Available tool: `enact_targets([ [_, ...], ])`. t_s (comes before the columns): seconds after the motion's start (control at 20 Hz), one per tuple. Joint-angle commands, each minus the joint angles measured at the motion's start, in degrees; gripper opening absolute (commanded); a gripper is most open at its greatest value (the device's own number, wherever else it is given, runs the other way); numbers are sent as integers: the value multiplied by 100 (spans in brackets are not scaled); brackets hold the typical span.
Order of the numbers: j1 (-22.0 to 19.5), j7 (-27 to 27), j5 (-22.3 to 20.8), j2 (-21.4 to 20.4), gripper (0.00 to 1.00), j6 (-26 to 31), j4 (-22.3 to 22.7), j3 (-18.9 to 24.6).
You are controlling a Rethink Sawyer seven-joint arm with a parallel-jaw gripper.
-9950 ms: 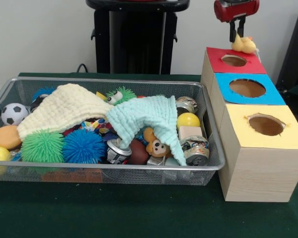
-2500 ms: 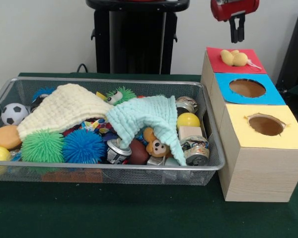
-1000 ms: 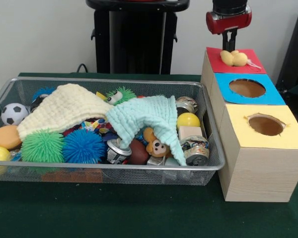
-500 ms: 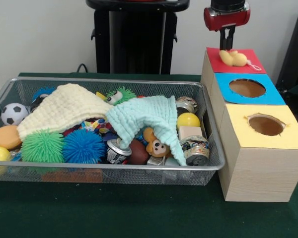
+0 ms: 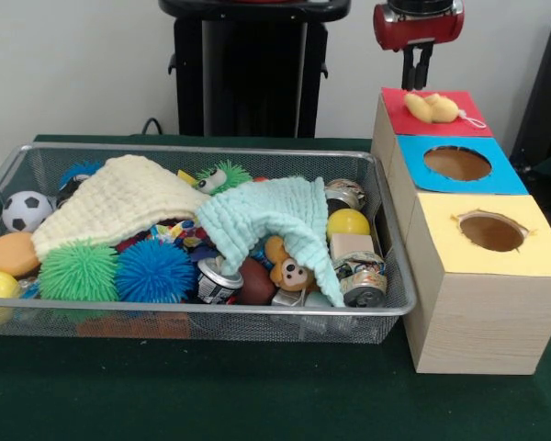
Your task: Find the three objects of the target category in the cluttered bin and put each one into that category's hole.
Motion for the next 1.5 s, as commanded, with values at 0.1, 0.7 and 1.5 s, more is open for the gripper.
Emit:
enact_targets([
  [0.1, -61, 905, 392, 26, 0, 601, -889, -20],
  [0.7, -34, 734, 286, 322, 0, 455, -1139, -57],
  [1.5, -180, 421, 127, 474, 0, 229, -1099, 85],
])
